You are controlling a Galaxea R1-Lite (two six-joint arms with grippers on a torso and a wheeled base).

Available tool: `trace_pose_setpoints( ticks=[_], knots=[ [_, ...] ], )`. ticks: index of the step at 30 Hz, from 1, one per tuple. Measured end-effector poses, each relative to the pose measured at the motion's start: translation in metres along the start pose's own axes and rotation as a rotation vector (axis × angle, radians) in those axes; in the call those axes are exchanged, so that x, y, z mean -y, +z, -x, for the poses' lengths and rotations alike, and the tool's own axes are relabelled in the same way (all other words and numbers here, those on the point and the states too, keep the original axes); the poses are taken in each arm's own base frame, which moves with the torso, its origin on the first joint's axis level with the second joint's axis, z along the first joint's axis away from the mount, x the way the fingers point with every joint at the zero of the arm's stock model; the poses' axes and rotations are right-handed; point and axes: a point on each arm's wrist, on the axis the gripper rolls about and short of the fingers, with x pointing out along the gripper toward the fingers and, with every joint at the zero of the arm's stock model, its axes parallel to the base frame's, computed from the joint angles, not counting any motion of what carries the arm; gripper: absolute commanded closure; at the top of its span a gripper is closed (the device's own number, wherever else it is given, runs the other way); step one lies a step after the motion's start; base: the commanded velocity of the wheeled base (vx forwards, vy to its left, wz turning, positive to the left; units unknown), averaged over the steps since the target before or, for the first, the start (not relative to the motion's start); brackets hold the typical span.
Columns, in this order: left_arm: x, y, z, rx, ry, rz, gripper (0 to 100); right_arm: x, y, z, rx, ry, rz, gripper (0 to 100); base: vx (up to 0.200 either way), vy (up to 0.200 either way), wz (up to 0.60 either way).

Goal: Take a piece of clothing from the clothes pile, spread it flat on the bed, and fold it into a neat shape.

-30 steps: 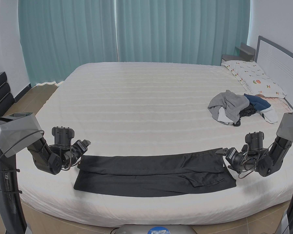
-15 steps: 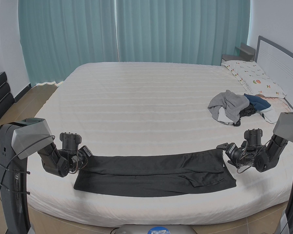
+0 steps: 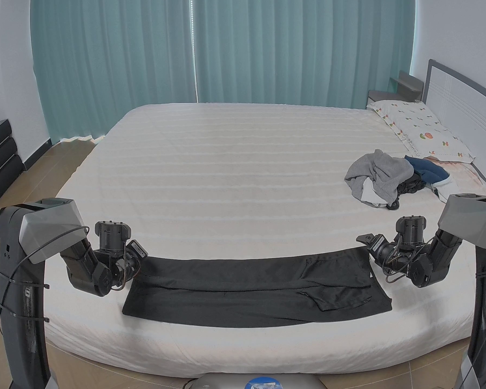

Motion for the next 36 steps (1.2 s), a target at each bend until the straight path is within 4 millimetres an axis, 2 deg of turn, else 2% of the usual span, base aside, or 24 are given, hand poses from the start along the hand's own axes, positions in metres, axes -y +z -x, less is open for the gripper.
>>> trace_pose_setpoints(
  ticks=[8,9,17,18,22,29,33,36],
  knots=[
    [-0.002,0.001,0.000,0.002,0.007,0.026,100,0.006,-0.004,-0.005,-0.006,-0.012,-0.004,100,0.000,0.000,0.00],
    [-0.002,0.001,0.000,0.002,0.008,0.026,0,0.006,-0.004,-0.005,-0.002,-0.013,-0.007,100,0.000,0.000,0.00],
    [-0.002,0.001,0.000,0.003,0.008,0.028,0,0.005,0.001,-0.004,0.048,0.014,-0.051,100,0.000,0.000,0.00],
    [-0.003,0.001,0.000,0.003,0.008,0.030,0,0.005,0.001,-0.004,0.048,0.014,-0.052,0,0.000,0.000,0.00],
    [-0.004,0.002,0.002,-0.005,0.004,0.033,0,0.006,0.001,-0.003,0.051,0.017,-0.052,0,0.000,0.000,0.00],
    [-0.002,0.009,0.019,-0.018,-0.064,0.035,0,0.005,0.002,0.004,0.048,0.015,-0.059,0,0.000,0.000,0.00],
    [0.012,0.021,0.036,0.041,-0.142,0.059,0,0.004,0.004,0.011,0.047,0.017,-0.063,0,0.000,0.000,0.00],
    [0.026,0.020,0.050,0.060,-0.188,0.116,0,0.003,0.005,0.015,0.049,0.019,-0.064,0,0.000,0.000,0.00]
  ],
)
